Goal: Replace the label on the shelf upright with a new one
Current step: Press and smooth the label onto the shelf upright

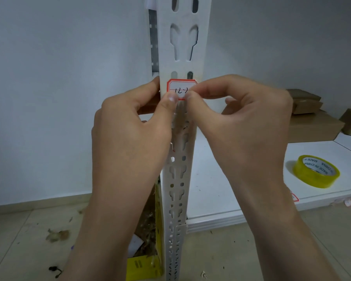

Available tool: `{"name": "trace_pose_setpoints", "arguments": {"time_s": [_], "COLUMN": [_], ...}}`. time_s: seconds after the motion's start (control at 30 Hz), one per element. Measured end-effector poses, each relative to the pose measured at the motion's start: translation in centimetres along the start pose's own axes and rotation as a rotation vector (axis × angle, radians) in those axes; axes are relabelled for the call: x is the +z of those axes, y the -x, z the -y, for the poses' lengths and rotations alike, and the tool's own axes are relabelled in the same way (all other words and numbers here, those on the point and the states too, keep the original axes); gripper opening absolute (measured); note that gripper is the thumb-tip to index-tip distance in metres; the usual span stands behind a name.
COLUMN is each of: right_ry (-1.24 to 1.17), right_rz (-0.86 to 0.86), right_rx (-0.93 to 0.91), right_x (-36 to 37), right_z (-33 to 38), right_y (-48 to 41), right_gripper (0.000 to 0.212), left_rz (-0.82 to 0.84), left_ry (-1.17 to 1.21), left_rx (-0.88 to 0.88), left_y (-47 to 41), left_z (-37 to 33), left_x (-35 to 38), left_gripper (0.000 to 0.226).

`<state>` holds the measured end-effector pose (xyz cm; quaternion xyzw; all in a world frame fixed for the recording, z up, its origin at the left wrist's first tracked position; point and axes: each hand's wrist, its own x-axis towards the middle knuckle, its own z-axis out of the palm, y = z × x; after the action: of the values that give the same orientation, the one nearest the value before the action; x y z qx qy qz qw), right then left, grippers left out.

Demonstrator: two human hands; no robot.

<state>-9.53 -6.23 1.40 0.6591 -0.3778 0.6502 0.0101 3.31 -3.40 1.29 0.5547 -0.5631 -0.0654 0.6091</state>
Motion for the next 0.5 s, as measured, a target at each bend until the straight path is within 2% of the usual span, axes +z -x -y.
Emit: {"name": "trace_pose_setpoints", "arguments": {"time_s": [0.17,0.37,0.5], "right_ry": [-0.127,-0.013,-0.02], "right_rz": [-0.031,-0.023,0.025], "right_rx": [0.098,0.05,0.079], "right_x": [-0.31,-0.03,-0.44], "right_z": [0.32,0.43,0.59], "right_y": [-0.18,-0.25,-0.42], "right_gripper": [0.003,0.003,0.003], "left_rz": [0.006,-0.001,0.0], "left_ry": [0.007,0.018,0.004], "left_rx": [-0.006,0.004,0.011], "left_y": [-0.06,0.11,0.11], "left_z": [0.05,-0.15,-0.15], "left_x": [-0.09,-0.02,0.04], "left_gripper": [0.03,0.03,0.03]}}
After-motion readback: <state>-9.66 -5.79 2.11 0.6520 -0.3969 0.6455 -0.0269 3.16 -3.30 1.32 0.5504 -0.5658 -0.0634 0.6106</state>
